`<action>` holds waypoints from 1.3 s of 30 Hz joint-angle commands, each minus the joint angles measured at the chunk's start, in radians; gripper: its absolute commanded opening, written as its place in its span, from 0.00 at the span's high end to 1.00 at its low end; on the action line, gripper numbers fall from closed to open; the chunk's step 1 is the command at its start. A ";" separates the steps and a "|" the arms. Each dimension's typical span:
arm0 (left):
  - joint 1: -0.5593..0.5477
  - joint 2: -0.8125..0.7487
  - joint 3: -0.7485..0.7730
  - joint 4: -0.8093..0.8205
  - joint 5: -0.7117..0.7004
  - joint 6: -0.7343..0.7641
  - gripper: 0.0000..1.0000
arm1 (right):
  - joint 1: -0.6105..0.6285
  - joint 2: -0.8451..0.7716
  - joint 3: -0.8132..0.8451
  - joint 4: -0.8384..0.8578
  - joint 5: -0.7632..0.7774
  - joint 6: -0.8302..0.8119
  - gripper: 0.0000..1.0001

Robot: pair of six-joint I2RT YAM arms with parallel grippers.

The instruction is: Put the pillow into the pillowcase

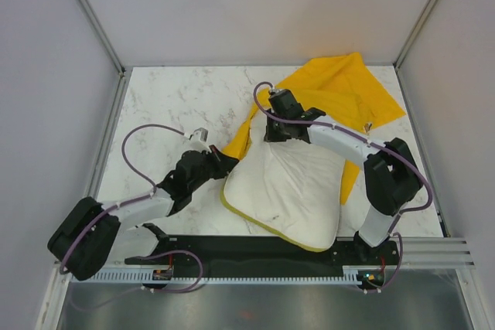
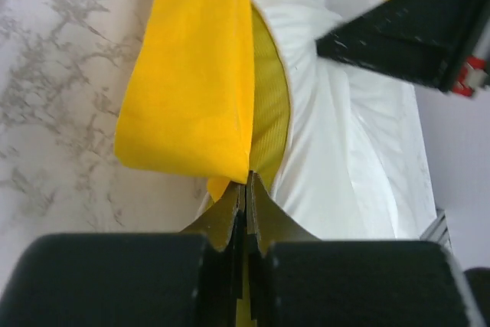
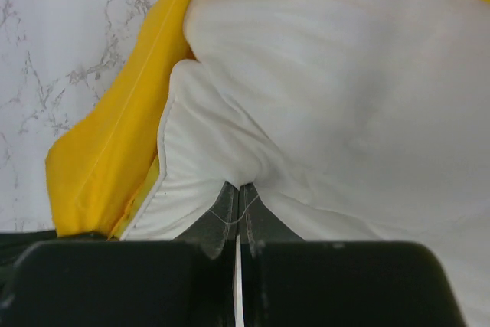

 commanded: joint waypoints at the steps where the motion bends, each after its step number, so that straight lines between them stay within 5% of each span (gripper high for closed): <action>1: -0.080 -0.153 -0.076 -0.044 -0.055 0.040 0.98 | -0.077 -0.014 0.093 0.056 0.123 0.001 1.00; 7: -0.188 -0.518 -0.208 -0.263 -0.155 -0.024 0.98 | -0.120 0.027 0.252 -0.086 0.138 -0.065 0.98; 8: -0.194 -0.564 -0.216 -0.308 -0.163 -0.041 0.98 | -0.120 0.032 0.262 -0.099 0.087 -0.083 0.88; 9: -0.195 -0.596 -0.219 -0.346 -0.170 -0.047 0.98 | -0.116 0.009 0.256 -0.105 0.059 -0.122 0.59; 12: -0.194 -0.676 -0.208 -0.466 -0.181 -0.061 0.98 | -0.053 -0.187 0.092 -0.050 0.071 -0.177 0.26; 17: -0.197 -0.690 -0.173 -0.552 -0.163 -0.084 0.98 | 0.114 -0.569 -0.188 -0.037 0.033 -0.185 0.13; 18: -0.196 -0.685 -0.153 -0.563 -0.163 -0.084 0.98 | 0.148 -0.611 -0.212 -0.048 0.029 -0.176 0.02; 25: -0.197 -0.623 0.000 -0.713 -0.287 -0.021 0.98 | 0.519 -0.764 -0.406 -0.153 0.268 0.002 0.02; 34: -0.136 -0.489 0.036 -0.746 -0.284 -0.026 0.98 | 1.051 -0.494 -0.341 -0.293 0.623 0.183 0.02; 39: -0.134 -0.535 -0.039 -0.715 -0.278 -0.050 0.98 | 1.133 -0.334 -0.304 -0.311 0.752 0.189 0.02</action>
